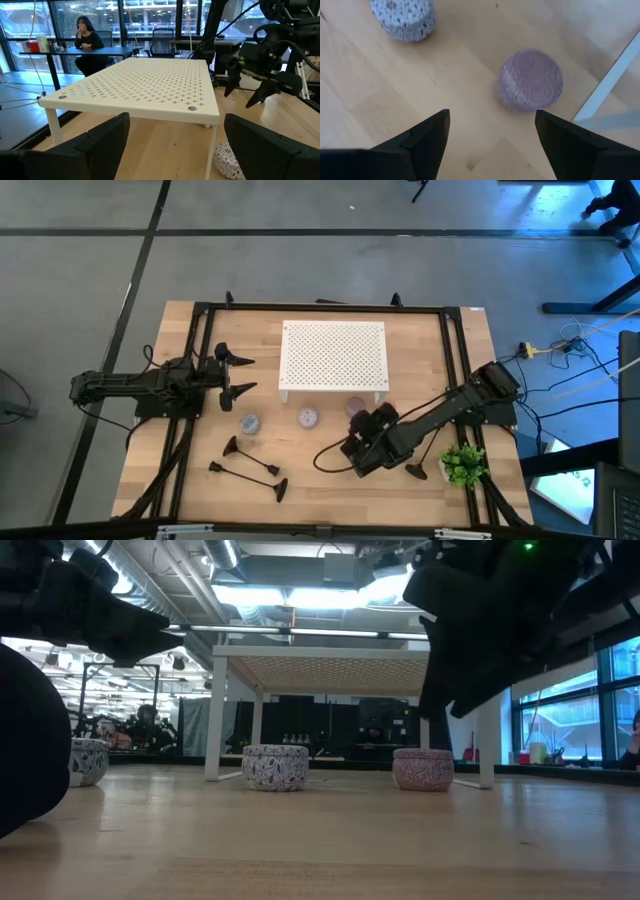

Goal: Pick & Place candle stick holders
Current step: Put the pink scented candle on the shelf

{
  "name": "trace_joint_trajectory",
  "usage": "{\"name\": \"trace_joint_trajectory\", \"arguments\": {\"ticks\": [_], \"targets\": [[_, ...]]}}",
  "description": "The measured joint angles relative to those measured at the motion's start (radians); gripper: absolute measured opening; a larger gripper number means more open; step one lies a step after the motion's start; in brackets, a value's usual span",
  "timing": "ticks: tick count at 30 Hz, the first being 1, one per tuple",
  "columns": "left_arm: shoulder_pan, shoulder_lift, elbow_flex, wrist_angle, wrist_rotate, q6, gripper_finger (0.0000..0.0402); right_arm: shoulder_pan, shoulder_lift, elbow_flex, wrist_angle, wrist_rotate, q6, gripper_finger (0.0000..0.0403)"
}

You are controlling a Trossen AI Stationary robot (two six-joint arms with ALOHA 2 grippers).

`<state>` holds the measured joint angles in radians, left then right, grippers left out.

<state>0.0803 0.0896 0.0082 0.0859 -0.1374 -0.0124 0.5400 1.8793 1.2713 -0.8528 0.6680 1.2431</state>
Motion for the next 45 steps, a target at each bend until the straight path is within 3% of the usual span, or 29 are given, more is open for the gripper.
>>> {"name": "trace_joint_trajectory", "arguments": {"ticks": [4,11,28,37,45], "targets": [[0.0,0.0,0.0,0.0,0.0,0.0,0.0322,0.0,0.006,0.0,0.011,0.013,-0.054,0.0311],[0.0,0.0,0.0,0.0,0.0,0.0,0.0322,0.006,0.073,0.0,0.046,0.026,-0.075,0.0394],[0.0,0.0,0.0,0.0,0.0,0.0,0.0322,-0.018,0.119,-0.001,0.022,0.195,0.074,0.04],[0.0,0.0,0.0,0.0,0.0,0.0,0.0322,-0.083,0.119,-0.001,-0.04,0.072,0.248,0.04],[0.0,0.0,0.0,0.0,0.0,0.0,0.0322,-0.102,0.121,-0.001,-0.034,0.065,0.272,0.04]]}}
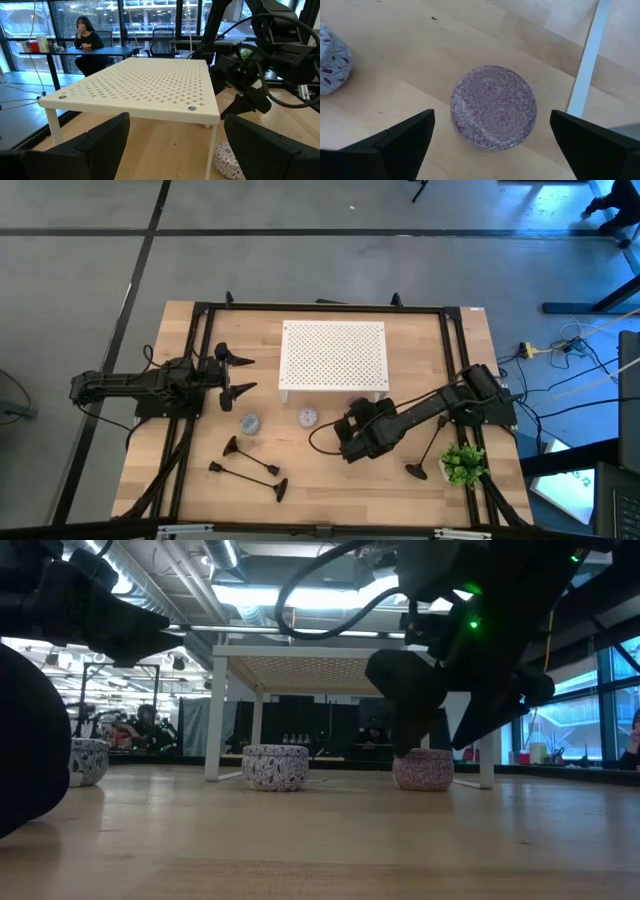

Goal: Pick & Place candle stick holders
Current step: Put the pink scented candle on the shelf

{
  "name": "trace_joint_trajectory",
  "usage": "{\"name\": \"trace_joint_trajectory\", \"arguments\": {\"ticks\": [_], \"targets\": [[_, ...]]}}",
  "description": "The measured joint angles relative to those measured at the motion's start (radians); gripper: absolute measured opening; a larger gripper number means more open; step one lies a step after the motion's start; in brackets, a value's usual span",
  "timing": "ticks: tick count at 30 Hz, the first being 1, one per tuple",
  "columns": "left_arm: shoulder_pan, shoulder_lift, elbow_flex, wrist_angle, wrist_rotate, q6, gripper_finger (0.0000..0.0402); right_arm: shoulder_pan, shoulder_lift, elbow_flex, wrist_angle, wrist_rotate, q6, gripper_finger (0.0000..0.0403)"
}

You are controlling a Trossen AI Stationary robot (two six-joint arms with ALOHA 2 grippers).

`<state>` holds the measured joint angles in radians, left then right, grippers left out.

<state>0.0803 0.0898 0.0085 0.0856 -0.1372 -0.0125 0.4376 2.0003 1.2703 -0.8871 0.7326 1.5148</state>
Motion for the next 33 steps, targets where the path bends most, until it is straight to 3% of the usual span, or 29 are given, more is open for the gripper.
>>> {"name": "trace_joint_trajectory", "arguments": {"ticks": [10,33], "targets": [[0.0,0.0,0.0,0.0,0.0,0.0,0.0322,-0.028,0.09,0.001,0.053,-0.036,0.021,0.04],[0.0,0.0,0.0,0.0,0.0,0.0,0.0322,-0.031,0.092,0.0,0.084,-0.025,0.015,0.04]]}}
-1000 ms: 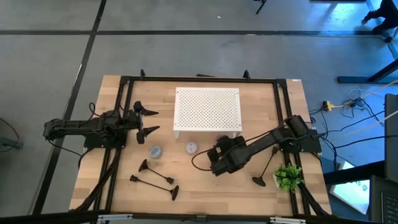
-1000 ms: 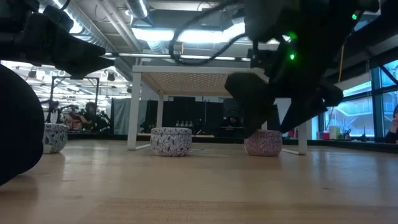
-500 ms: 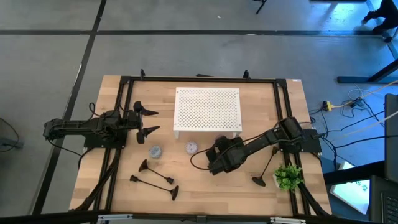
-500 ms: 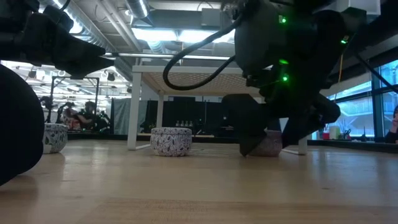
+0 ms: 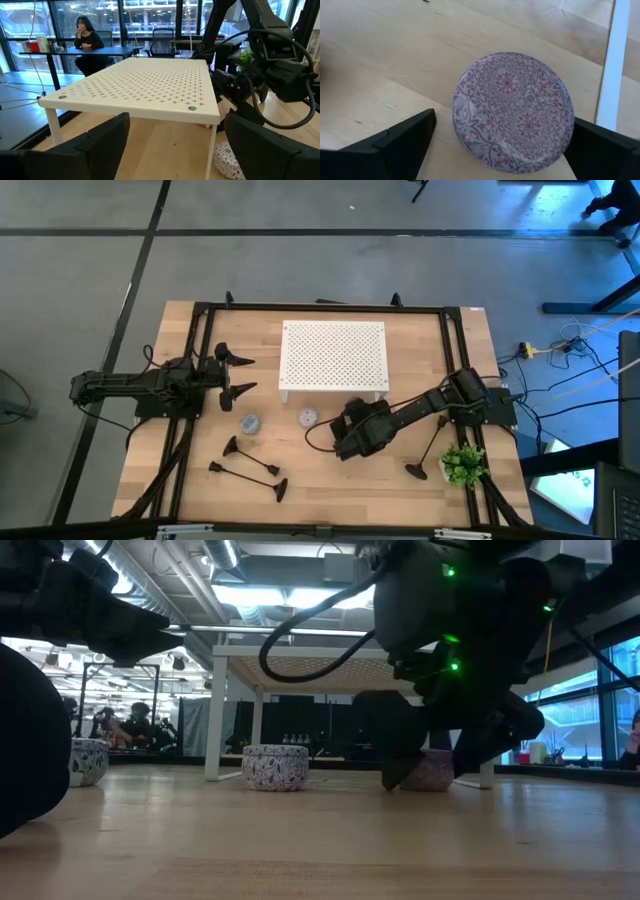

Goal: Pick & Place candle stick holders
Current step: Put the pink scented candle on the shelf

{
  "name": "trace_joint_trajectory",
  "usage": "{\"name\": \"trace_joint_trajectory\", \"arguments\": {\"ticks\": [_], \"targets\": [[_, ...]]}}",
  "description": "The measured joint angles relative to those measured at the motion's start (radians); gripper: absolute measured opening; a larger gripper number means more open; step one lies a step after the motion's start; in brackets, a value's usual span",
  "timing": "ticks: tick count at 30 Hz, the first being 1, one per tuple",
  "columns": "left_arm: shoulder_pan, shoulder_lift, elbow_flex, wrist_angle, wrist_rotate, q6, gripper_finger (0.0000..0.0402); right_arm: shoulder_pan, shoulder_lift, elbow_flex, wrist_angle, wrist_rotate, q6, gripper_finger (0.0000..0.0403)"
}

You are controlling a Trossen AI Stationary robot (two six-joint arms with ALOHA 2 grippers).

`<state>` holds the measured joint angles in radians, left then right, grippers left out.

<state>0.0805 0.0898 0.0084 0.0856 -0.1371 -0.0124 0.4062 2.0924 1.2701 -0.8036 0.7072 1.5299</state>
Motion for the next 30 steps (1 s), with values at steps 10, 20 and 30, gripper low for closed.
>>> {"name": "trace_joint_trajectory", "arguments": {"ticks": [10,20,30], "targets": [[0.0,0.0,0.0,0.0,0.0,0.0,0.0322,-0.001,-0.002,0.001,0.007,-0.028,0.008,0.0366],[0.0,0.0,0.0,0.0,0.0,0.0,0.0322,0.0,-0.002,0.002,0.016,-0.036,0.003,0.0275],[0.0,0.0,0.0,0.0,0.0,0.0,0.0322,0.001,-0.002,0.001,0.023,-0.034,-0.024,0.0235]]}}
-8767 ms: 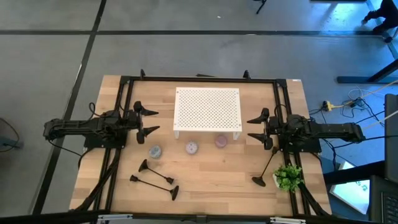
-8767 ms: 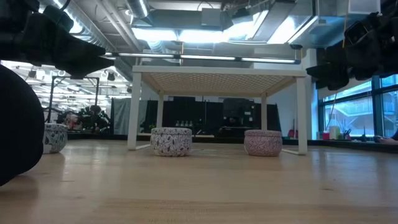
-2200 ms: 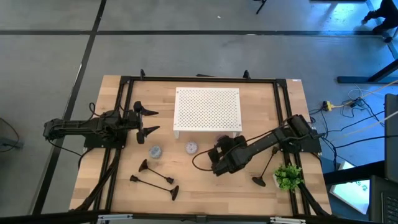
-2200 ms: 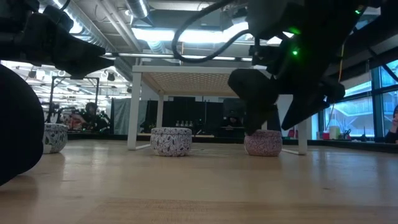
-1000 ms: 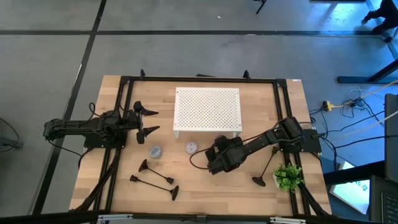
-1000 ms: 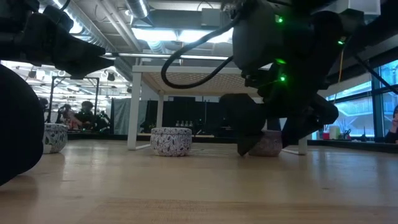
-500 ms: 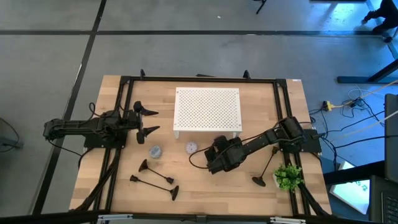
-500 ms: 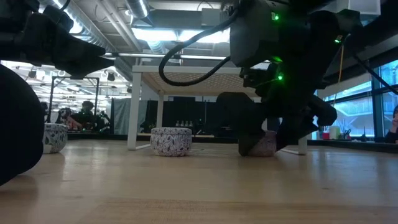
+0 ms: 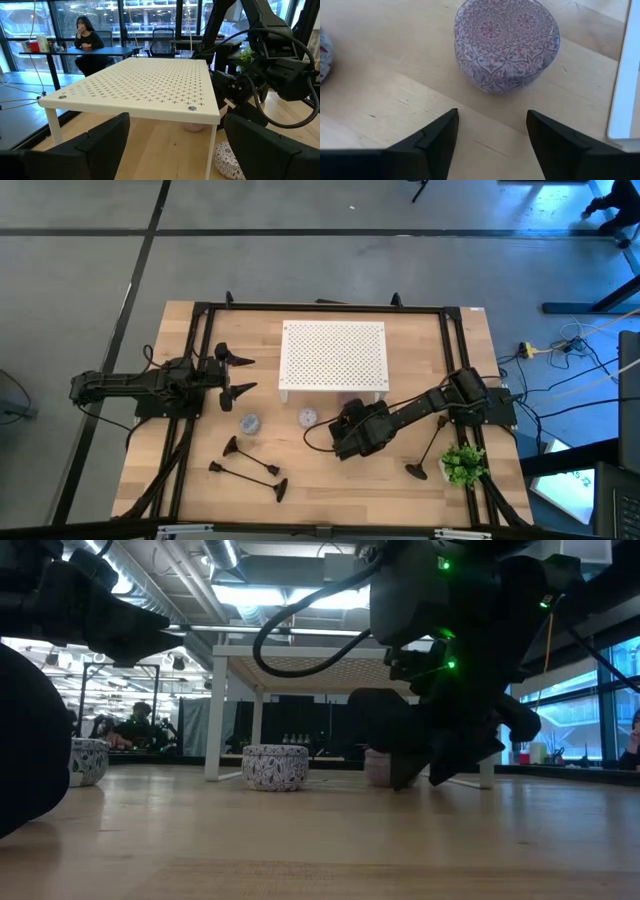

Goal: Pick & Place candle stick holders
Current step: Put the pink scented candle on the shelf

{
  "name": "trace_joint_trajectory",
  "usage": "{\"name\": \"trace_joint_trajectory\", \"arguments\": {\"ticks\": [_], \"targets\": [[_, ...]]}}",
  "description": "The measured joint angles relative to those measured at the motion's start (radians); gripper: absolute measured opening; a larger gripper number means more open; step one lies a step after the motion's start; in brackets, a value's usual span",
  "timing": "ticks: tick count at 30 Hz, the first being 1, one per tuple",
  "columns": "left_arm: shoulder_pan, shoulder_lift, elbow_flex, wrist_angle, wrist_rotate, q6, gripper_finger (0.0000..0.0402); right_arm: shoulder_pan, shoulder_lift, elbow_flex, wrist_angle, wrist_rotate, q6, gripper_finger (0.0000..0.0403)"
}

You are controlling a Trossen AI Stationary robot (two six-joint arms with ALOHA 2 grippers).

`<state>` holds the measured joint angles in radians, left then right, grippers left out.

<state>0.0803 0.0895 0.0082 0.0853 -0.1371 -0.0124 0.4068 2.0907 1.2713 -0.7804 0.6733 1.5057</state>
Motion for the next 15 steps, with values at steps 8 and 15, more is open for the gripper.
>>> {"name": "trace_joint_trajectory", "arguments": {"ticks": [8,15], "targets": [[0.0,0.0,0.0,0.0,0.0,0.0,0.0322,0.01,0.001,-0.002,0.025,0.003,-0.029,0.0237],[0.0,0.0,0.0,0.018,0.0,-0.057,0.0322,0.011,0.002,-0.002,0.036,-0.004,-0.009,0.0236]]}}
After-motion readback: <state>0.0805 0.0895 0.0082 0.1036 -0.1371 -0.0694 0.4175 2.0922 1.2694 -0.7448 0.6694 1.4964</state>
